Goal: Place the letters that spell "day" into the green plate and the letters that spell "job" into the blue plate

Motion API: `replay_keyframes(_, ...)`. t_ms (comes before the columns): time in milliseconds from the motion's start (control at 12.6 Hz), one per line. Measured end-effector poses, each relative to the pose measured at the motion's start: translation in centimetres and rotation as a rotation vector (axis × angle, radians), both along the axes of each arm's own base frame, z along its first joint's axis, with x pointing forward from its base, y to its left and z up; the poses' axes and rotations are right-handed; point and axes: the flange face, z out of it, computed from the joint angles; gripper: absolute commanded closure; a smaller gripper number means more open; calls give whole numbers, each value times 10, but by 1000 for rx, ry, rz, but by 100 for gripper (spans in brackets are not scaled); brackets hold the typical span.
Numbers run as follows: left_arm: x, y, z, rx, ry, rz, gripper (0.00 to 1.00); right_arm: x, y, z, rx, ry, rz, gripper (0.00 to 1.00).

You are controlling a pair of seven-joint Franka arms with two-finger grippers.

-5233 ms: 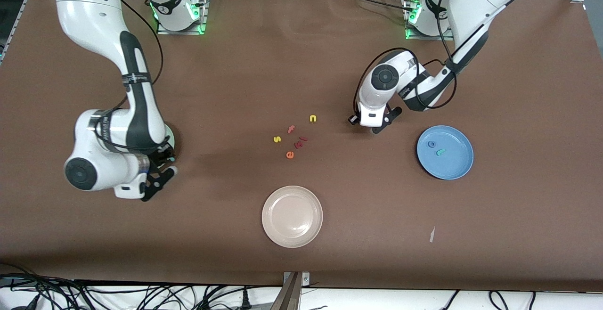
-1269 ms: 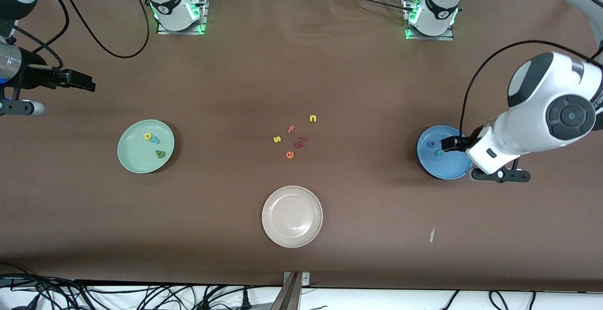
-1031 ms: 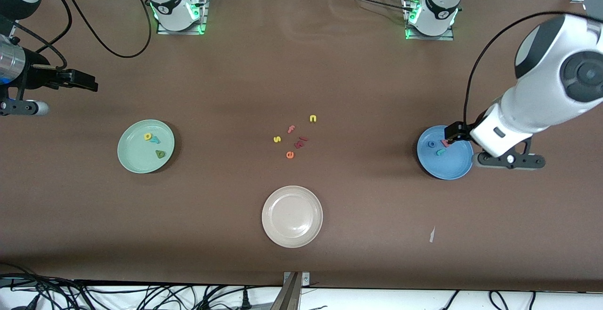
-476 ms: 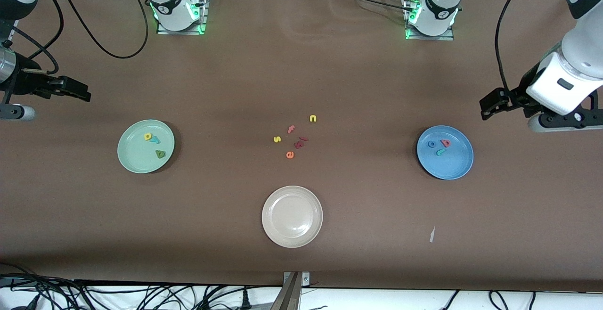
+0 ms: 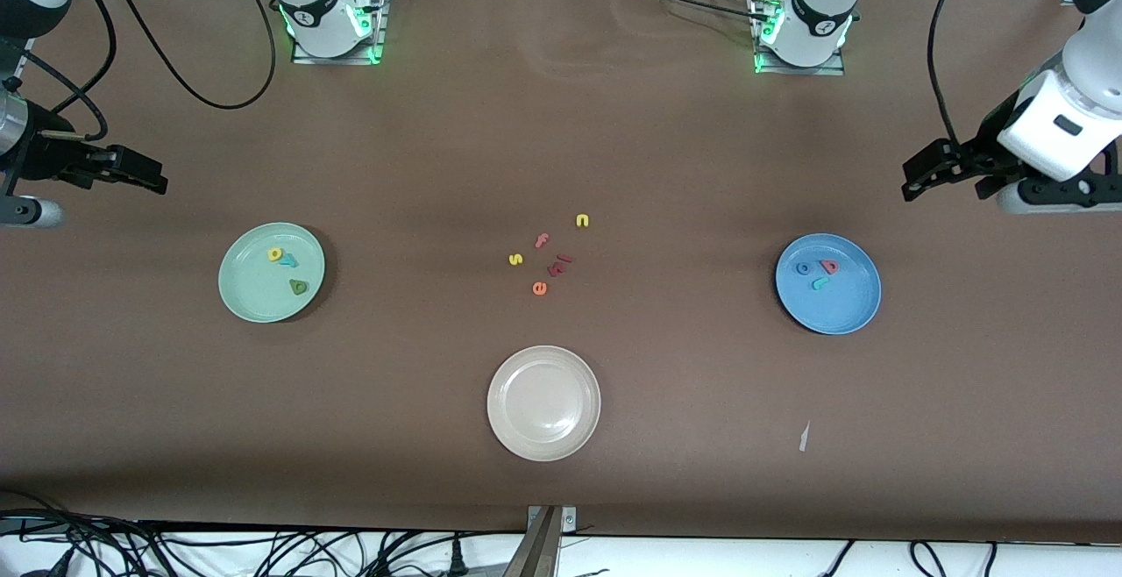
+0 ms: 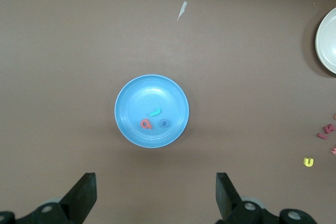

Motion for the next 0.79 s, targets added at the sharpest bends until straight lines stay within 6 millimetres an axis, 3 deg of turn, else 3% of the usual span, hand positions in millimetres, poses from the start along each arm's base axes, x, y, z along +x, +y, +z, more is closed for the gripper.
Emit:
replay_keyframes(159,-9,2,5,0,-1,2,0,0,0,0,0,0,0,0)
replay_keyframes(396,-13,-11,9,2,-6,-22,0,0,0,-1,0,1,-1,0)
replay_keyframes(793,-12,-5,9,2,-7,-10,0,0,0,-1,0,1,-1,0)
